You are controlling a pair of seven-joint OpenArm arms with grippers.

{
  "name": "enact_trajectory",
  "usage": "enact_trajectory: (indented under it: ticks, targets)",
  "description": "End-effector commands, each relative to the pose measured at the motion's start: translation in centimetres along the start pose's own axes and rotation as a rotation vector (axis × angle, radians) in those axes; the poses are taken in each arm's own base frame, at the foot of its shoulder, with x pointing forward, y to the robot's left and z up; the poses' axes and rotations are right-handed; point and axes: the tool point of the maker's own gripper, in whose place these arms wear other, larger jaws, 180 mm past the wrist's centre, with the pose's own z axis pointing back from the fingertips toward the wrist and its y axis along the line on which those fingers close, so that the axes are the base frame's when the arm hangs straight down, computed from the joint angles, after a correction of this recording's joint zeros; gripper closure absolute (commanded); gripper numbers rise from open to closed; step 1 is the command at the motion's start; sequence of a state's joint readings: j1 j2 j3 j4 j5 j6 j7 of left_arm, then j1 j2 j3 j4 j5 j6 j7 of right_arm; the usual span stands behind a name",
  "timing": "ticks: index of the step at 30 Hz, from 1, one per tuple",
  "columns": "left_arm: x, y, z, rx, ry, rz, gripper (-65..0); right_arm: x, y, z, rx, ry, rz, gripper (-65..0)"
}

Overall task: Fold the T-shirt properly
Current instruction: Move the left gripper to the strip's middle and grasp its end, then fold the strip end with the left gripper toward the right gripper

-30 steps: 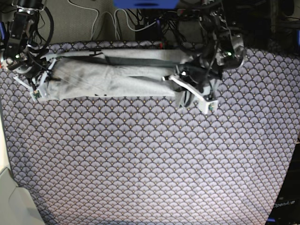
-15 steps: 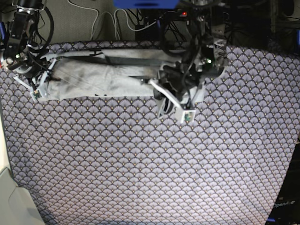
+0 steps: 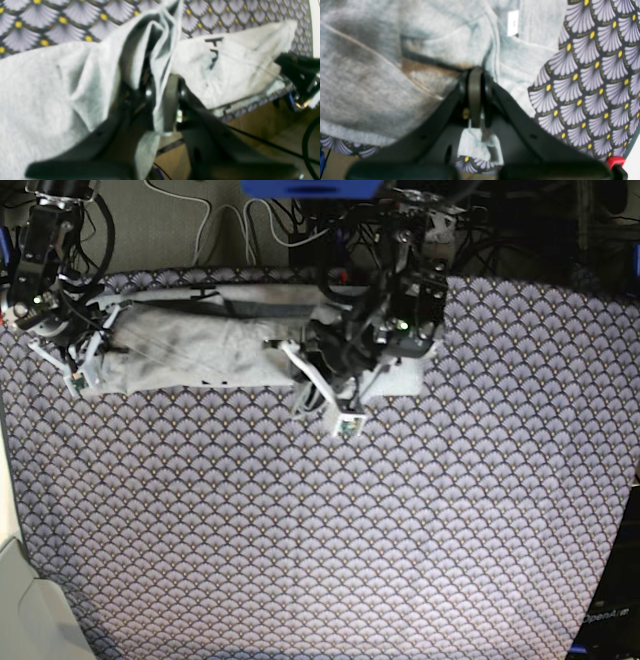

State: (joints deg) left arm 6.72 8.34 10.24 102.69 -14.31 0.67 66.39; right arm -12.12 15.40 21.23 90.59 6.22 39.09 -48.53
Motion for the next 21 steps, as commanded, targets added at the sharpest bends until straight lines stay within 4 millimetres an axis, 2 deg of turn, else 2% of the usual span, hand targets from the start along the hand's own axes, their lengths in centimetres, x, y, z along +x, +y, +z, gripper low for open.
enact_trajectory:
  ticks: [1,12,19,21]
  targets:
    - [1.0,-1.3,0.2,-0.037,-0.035,-0.008,-0.4,-0.5,0.9,-0.1,0.032,0.017,0.008,0.0]
    - [2.0,-1.8,0.1,-0.048,-0.083,-0.023,-0.4,-0.5,0.9,-0.1,0.032,0.018,0.008,0.0]
    - [1.8,-2.1,0.2,-0.06,-0.074,-0.024,-0.6,-0.5,0.9,-0.1,0.034,0.018,0.009,0.0]
    - [1.3,-2.4,0.2,-0.068,-0.049,-0.033,-2.6,-0.4,1.5,-0.3,0.046,0.02,0.022,0.0]
